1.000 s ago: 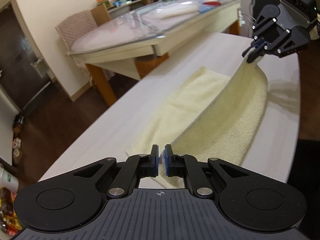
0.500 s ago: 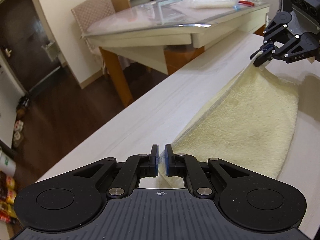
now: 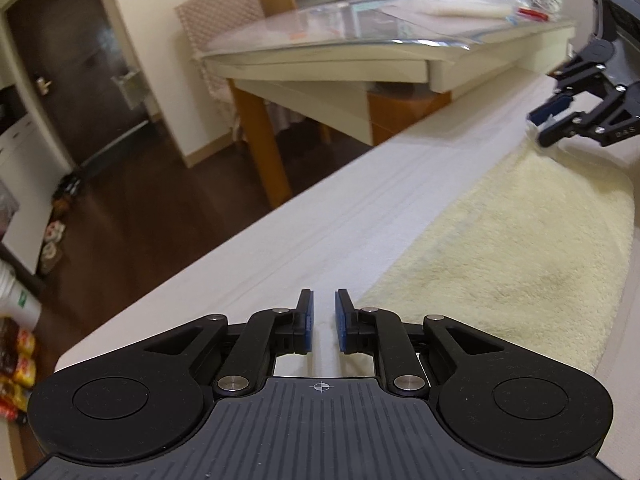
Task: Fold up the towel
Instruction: 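Open both grippers and release the folded towel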
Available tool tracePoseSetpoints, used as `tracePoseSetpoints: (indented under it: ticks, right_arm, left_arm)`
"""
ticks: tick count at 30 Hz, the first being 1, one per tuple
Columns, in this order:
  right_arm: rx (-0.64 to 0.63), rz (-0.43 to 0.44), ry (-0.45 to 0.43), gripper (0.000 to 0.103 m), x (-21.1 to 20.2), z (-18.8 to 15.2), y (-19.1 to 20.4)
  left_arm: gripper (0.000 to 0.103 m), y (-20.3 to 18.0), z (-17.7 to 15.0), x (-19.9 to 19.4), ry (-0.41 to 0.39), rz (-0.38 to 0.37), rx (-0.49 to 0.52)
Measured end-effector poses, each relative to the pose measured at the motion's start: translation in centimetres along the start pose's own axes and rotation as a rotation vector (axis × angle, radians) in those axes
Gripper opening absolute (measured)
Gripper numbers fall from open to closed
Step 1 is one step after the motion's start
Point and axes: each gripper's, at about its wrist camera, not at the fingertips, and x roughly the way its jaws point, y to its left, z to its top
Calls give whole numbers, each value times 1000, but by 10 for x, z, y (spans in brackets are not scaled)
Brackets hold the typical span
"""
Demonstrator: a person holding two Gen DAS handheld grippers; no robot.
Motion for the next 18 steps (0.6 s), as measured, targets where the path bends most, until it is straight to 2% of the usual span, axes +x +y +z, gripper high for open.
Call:
tracePoseSetpoints:
  ticks: [3,6,9,13,18]
  right_arm:
    - [19,-33,-31,39,-17,-1,3]
    - [34,-30,-51,39,-37,-6,17]
    - [33,19,-62,39,-49,-13,39]
    - [-6,70,-48,38,-50,-20,65]
    - [-37,78,15,38,-35,-23,78]
  left_arm:
    - [20,2,-7,-17,-3,23,-33]
    - [21,-2,-17,-35,2,24,-67]
    - [21,-16,-30,-52,5,-29,-101]
    - [21,-33,-43,-62,-3,-83,-119]
    - [21,-49,-51,-57,26,-101,-99]
